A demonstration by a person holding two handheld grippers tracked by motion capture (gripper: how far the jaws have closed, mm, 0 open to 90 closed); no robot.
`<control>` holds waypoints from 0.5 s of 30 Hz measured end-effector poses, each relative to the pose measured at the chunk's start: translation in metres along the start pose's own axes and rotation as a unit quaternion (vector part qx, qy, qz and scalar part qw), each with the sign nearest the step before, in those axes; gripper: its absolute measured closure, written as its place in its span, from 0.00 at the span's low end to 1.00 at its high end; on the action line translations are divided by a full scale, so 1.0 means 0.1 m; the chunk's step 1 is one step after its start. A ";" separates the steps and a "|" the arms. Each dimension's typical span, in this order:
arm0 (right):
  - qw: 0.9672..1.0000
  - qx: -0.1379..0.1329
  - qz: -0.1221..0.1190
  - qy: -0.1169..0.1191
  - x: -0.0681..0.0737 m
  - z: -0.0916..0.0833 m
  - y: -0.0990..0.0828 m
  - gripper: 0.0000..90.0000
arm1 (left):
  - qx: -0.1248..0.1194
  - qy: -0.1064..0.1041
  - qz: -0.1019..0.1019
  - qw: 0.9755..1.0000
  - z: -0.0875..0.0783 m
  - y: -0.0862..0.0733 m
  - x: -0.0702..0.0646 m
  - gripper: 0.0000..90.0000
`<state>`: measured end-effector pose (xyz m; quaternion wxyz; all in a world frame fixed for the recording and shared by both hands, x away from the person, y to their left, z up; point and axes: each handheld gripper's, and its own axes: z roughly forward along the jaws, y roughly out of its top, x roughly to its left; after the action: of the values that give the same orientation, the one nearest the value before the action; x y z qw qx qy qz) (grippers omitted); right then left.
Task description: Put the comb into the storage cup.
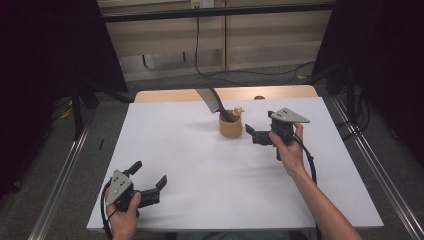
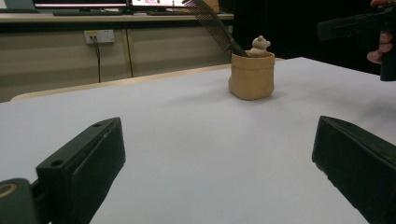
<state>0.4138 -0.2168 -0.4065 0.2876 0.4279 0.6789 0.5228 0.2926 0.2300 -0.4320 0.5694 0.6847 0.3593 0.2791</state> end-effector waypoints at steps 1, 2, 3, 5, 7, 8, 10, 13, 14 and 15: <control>1.000 -0.003 0.002 -0.006 0.00 -0.03 -0.01 0.02 | 0.000 0.001 -0.002 1.000 0.00 0.00 0.01 0.03; 1.000 -0.003 0.002 -0.006 0.00 -0.03 -0.01 0.02 | 0.000 0.001 -0.002 1.000 0.00 0.00 0.01 0.03; 1.000 -0.001 0.001 -0.007 0.00 -0.04 -0.01 0.02 | 0.001 0.000 -0.002 1.000 0.01 0.00 0.01 0.03; 1.000 -0.003 0.003 -0.015 0.00 -0.10 -0.04 0.02 | 0.003 0.003 -0.005 1.000 0.01 0.00 0.01 0.03; 1.000 -0.003 0.004 -0.021 0.00 -0.12 -0.05 0.02 | 0.001 0.004 -0.007 1.000 0.01 0.00 0.01 0.03; 1.000 -0.003 0.004 -0.021 0.00 -0.12 -0.05 0.02 | 0.001 0.005 -0.006 1.000 0.00 0.00 0.01 0.03; 1.000 -0.005 0.001 -0.025 0.00 -0.15 -0.07 0.02 | -0.001 0.004 -0.006 1.000 -0.01 0.00 0.00 0.03; 0.999 -0.008 -0.004 -0.030 0.02 -0.19 -0.08 0.02 | -0.003 0.004 -0.005 1.000 -0.01 0.00 0.00 0.03; 0.999 -0.007 -0.007 -0.032 0.02 -0.21 -0.08 0.02 | -0.002 0.005 -0.005 1.000 -0.01 0.00 0.00 0.03; 0.999 -0.008 -0.010 -0.036 0.02 -0.22 -0.09 0.01 | -0.002 0.003 -0.003 1.000 0.00 0.00 0.00 0.03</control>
<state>0.3917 -0.2259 -0.4088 0.3206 0.4367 0.6681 0.5100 0.2927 0.2306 -0.4316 0.5704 0.6816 0.3628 0.2802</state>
